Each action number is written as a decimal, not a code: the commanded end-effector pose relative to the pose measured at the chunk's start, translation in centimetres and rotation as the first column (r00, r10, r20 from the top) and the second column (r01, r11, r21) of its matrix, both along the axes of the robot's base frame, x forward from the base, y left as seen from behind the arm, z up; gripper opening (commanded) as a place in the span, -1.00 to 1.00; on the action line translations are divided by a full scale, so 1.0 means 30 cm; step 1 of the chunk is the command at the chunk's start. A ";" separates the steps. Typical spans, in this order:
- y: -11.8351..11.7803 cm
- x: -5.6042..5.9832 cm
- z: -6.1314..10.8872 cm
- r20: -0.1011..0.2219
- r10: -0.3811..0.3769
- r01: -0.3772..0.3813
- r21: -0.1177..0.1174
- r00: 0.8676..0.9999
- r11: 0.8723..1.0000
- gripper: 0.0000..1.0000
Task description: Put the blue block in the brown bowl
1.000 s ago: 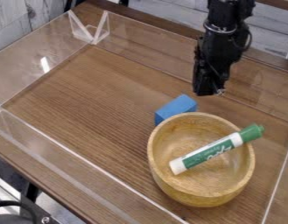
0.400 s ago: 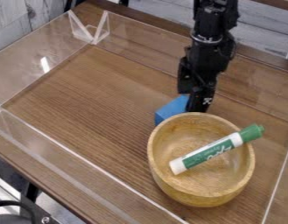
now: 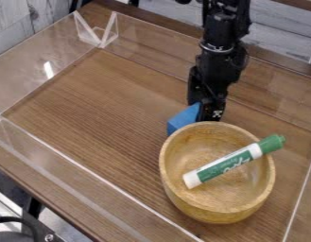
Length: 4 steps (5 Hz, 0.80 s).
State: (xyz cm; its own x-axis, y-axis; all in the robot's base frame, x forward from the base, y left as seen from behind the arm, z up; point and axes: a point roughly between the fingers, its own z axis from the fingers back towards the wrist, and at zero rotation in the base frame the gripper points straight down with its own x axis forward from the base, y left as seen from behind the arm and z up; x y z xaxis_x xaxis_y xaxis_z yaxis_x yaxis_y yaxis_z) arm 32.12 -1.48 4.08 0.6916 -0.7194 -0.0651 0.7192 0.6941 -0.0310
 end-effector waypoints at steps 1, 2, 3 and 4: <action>0.011 0.017 0.056 0.062 0.005 -0.005 -0.008 0.998 1.000 -1.00; 0.012 0.012 0.055 0.060 0.005 -0.004 -0.010 0.998 1.000 -1.00; 0.017 0.015 0.062 0.066 0.006 -0.006 -0.010 0.998 1.000 -1.00; 0.022 0.017 0.068 0.072 0.008 -0.008 -0.009 0.997 1.000 -1.00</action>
